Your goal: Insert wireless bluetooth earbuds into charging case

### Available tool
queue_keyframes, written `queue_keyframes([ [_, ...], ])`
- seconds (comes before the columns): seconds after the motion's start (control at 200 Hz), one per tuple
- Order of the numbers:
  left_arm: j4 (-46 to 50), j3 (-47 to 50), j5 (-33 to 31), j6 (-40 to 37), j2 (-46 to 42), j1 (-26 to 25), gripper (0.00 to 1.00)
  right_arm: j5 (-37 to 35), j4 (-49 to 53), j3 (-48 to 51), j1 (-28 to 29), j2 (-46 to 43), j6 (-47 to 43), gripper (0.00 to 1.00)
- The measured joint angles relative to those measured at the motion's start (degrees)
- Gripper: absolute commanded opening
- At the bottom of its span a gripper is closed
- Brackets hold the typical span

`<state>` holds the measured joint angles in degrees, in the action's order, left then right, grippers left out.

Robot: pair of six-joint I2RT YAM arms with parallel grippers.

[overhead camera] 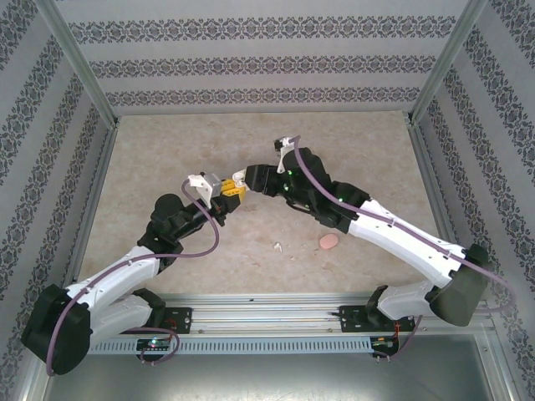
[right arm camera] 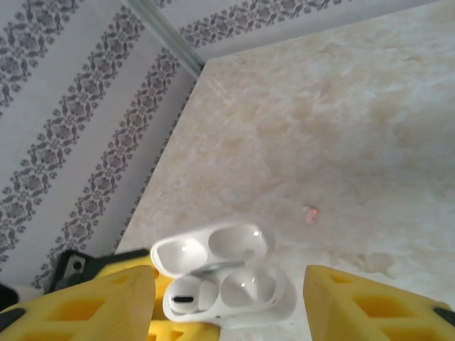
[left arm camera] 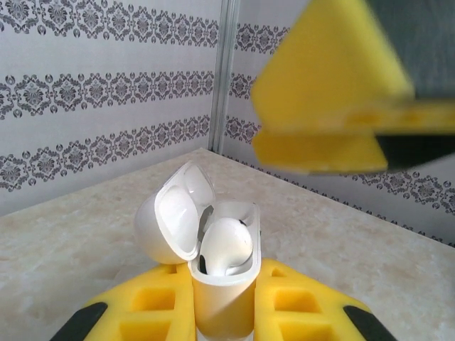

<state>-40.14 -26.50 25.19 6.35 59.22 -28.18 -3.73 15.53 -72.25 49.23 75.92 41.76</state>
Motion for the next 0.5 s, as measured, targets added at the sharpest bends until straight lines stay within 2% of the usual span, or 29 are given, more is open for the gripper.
queue_keyframes([
  [0.24, -5.16, 3.54, 3.26, -0.15, 1.44, 0.02, 0.0, -0.94, 2.08, 6.25, 0.0, -8.87, 2.05, 0.52],
  [0.5, -7.89, 5.27, 12.2, 0.11, 4.37, 1.4, 0.0, -1.33, 15.74, 7.43, 0.0, -12.98, 3.61, 0.47],
])
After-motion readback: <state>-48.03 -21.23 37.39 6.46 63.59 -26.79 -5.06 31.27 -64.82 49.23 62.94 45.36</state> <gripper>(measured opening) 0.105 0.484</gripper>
